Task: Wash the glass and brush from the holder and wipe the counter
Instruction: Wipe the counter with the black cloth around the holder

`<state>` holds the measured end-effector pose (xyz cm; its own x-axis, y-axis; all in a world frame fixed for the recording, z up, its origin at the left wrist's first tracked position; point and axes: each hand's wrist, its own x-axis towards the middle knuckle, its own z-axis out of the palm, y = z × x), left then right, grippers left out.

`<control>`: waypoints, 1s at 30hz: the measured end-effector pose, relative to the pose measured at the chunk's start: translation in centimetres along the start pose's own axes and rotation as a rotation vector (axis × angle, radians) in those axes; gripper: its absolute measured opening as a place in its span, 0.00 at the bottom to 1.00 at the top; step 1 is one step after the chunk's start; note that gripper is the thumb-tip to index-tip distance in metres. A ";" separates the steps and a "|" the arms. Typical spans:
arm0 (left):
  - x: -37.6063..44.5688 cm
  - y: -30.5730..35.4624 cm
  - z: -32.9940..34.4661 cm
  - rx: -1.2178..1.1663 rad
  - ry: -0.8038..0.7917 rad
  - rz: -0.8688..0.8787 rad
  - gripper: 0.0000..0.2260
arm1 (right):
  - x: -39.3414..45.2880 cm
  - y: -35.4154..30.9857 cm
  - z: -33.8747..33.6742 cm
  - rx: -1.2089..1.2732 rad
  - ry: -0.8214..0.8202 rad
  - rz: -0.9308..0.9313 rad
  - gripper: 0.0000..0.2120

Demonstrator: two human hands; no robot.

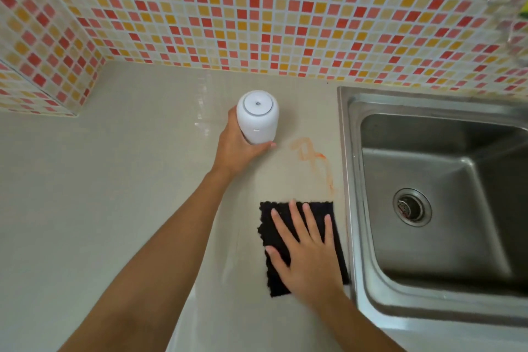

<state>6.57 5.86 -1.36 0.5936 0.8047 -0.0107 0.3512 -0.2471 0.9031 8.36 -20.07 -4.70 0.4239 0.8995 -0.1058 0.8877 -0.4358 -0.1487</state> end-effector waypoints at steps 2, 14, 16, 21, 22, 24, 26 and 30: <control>-0.2 0.4 -0.1 -0.011 0.043 -0.003 0.43 | 4.3 1.6 -0.6 -0.015 0.019 -0.007 0.30; -5.7 0.1 -8.6 -0.103 0.350 -0.009 0.43 | 7.7 -1.5 -0.5 0.037 0.066 0.014 0.30; -5.8 0.5 -9.0 -0.127 0.353 0.000 0.42 | 2.5 -3.9 -0.1 0.046 0.019 -0.134 0.30; -6.0 1.7 -8.8 -0.163 0.383 0.001 0.41 | 10.4 -1.7 -0.6 0.003 0.027 -0.193 0.30; -6.2 1.8 -8.7 -0.162 0.391 0.002 0.41 | 14.0 -0.7 -1.3 -0.008 0.013 -0.116 0.30; -6.7 1.9 -8.5 -0.151 0.388 0.003 0.41 | 19.2 1.4 -2.2 -0.037 -0.043 0.042 0.31; -7.3 1.8 -8.4 -0.154 0.385 -0.010 0.40 | 20.1 2.2 -2.2 -0.048 -0.044 0.089 0.32; -7.6 1.7 -8.7 -0.175 0.383 -0.020 0.42 | 10.0 -0.9 -1.0 -0.035 0.053 0.001 0.32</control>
<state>-3.61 4.05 3.98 0.2641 0.9592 0.1012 0.2122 -0.1601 0.9640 11.95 -10.68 -4.61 0.4330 0.8998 -0.0537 0.8925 -0.4364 -0.1144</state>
